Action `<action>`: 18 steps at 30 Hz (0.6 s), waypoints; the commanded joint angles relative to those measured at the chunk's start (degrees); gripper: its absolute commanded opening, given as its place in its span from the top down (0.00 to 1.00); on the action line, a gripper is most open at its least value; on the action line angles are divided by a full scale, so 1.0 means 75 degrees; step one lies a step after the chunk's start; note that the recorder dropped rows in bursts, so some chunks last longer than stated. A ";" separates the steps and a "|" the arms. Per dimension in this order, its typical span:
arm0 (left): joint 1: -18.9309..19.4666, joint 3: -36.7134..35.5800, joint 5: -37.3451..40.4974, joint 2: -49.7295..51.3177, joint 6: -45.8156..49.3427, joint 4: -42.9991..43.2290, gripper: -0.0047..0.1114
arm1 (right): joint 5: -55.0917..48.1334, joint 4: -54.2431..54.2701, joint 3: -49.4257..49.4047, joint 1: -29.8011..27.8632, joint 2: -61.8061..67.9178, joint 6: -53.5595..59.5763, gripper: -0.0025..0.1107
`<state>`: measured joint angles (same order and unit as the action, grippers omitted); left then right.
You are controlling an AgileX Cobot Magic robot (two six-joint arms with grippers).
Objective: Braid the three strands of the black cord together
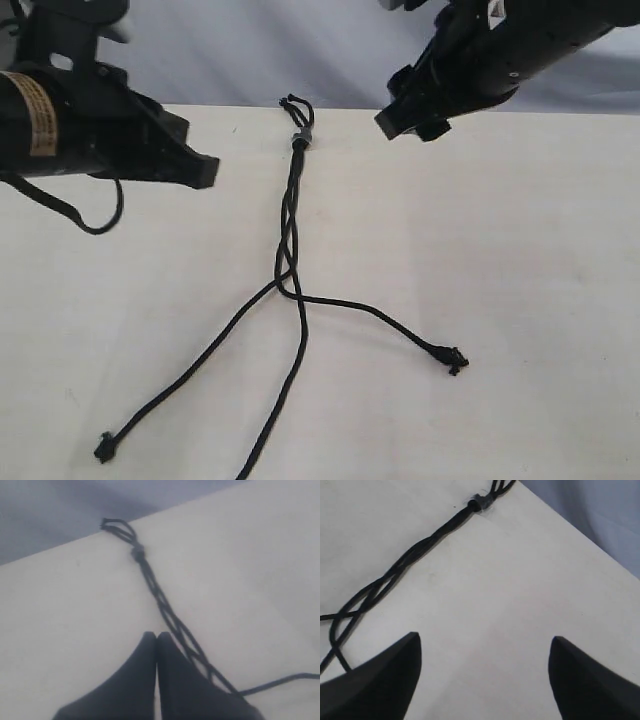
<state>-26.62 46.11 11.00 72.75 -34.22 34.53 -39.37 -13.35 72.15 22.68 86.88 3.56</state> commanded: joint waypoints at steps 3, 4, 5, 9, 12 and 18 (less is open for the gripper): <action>-0.1266 0.0121 0.1072 0.0315 -0.0208 -0.0380 0.96 | 0.1807 -0.0087 -0.1347 -0.1061 -0.0082 -0.0137 0.38; -0.1428 0.0200 0.1403 0.0466 -0.0208 -0.0486 0.94 | 0.2110 -0.0087 -0.1555 -0.1239 -0.0082 -0.0137 0.38; -0.1584 0.0276 0.1690 0.0653 -0.0208 -0.0544 0.91 | 0.2334 -0.0087 -0.1716 -0.1411 -0.0082 -0.0137 0.38; -0.2033 0.0411 0.1993 0.1551 -0.0112 -0.1104 0.69 | 0.2807 0.0006 -0.1915 -0.1895 -0.0082 -0.0137 0.38; -0.2313 0.0494 0.1937 0.2323 -0.0034 -0.1330 0.55 | 0.2807 0.0033 -0.1901 -0.2015 -0.0102 -0.0137 0.38; -0.2603 0.0961 0.2008 0.3487 0.0245 -0.1936 0.50 | 0.2839 0.0033 -0.1901 -0.2013 -0.0102 -0.0137 0.38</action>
<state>-45.45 51.67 25.58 96.42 -34.14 22.95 -18.73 -13.22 58.05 7.83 86.52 2.84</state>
